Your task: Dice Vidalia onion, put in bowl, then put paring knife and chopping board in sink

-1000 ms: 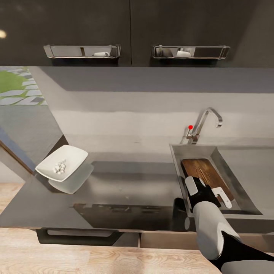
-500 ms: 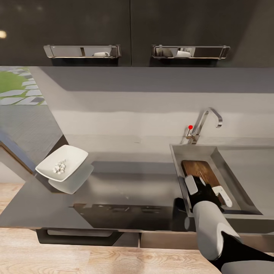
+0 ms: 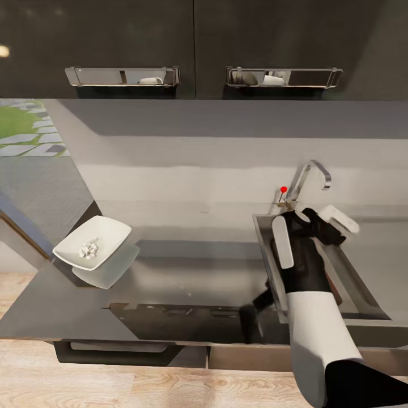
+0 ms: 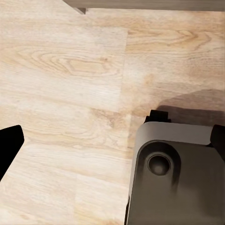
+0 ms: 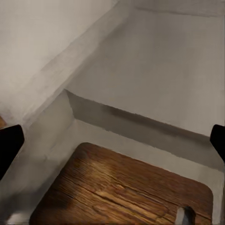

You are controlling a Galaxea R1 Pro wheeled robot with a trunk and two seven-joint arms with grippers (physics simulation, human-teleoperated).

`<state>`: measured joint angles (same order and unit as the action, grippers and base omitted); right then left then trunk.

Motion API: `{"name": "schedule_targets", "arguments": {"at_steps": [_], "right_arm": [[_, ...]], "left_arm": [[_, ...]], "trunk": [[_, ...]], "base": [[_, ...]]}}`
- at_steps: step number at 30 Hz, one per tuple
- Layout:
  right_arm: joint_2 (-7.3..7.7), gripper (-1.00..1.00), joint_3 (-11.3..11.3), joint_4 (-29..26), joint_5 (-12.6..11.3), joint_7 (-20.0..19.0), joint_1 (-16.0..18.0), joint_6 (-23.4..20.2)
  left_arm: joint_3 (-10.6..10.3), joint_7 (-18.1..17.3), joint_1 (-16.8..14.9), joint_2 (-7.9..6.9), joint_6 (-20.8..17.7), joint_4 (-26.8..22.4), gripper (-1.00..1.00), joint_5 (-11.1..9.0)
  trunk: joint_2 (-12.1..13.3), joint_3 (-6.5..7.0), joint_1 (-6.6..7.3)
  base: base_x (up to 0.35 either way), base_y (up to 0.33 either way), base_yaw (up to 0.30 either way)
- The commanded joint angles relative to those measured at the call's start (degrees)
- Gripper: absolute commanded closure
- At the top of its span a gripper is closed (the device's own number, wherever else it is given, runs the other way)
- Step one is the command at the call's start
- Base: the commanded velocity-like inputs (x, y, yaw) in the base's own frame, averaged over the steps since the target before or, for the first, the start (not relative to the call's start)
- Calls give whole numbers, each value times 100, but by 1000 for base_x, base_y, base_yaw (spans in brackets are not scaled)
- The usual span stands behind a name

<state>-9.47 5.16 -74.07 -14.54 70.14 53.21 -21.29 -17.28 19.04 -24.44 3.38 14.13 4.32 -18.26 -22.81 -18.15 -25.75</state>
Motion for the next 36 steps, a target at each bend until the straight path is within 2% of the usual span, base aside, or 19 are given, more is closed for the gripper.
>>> {"name": "schedule_targets", "arguments": {"at_steps": [1, 4, 5, 6, 8, 9, 12, 15, 17, 20, 26, 27, 30, 36], "right_arm": [[-5, -100, -6, -62, -27, -78, 3, -227], [-1, -100, -23, -132, -72, -781, -12, -687], [11, -100, -22, -139, -76, -1114, -15, -895], [36, -100, -19, -140, -68, -1641, -22, -1236], [68, -100, -7, -132, -43, -2255, -27, -1555], [138, -100, -3, -125, -33, -2577, -30, -1674], [391, -100, -5, -104, -37, -3018, -43, -1779], [553, -100, -9, -94, -39, -3537, -46, -1861], [628, -100, -16, -92, -38, -3865, -47, -2092], [669, -100, -22, -91, -29, -4124, -47, -2516], [682, -100, -48, -92, -23, -4219, -47, -2709], [683, -100, -92, -91, -19, -4222, -47, -2717], [691, -100, -458, -90, -12, -4221, -47, -2733], [692, -100, -561, -90, -17, -4225, -47, -2755]], "left_arm": [[-48, 3, -9, 5, 39, 25, -100, -46], [-48, 3, -9, 5, 38, 25, -100, -46], [-48, 3, -9, 5, 38, 25, -100, -46], [-48, 3, -8, 7, 39, 25, -100, -46], [-48, 3, -10, 11, 39, 25, -100, -46], [-48, 3, -9, 12, 43, 25, -100, -46], [-48, 3, -13, 23, 44, 25, -100, -46], [-48, -17, -10, 40, 43, 25, -100, -46], [-48, -45, -12, 45, 44, 25, -100, -46], [-48, -68, -11, 48, 43, 25, -100, -46], [-48, -75, -8, 49, 38, 25, -100, -46], [-48, -75, -8, 49, 38, 25, -100, -46], [-48, -76, -8, 52, 38, 25, -100, -46], [-48, -77, -8, 56, 38, 25, -100, -46]], "trunk": [[-11, -10, -3], [-11, -10, -3], [-11, -10, -3], [-11, -10, -3], [-11, -10, -3], [-11, -10, -3], [-11, -10, -3], [-11, -10, -3], [-11, -10, -3], [-11, -10, -3], [-11, -10, -3], [-11, -10, -3], [-11, -10, -3], [-11, -10, -3]], "base": [[0, 0, 0], [0, 0, 0], [0, 0, 0], [0, 0, 0], [-10, 0, 0], [-99, 0, 0], [-200, 0, 0], [-297, 0, 0], [-323, 0, 0], [-331, 0, 0], [-337, 0, 0], [-339, 0, 0], [-339, 0, 0], [-340, 0, 0]]}}
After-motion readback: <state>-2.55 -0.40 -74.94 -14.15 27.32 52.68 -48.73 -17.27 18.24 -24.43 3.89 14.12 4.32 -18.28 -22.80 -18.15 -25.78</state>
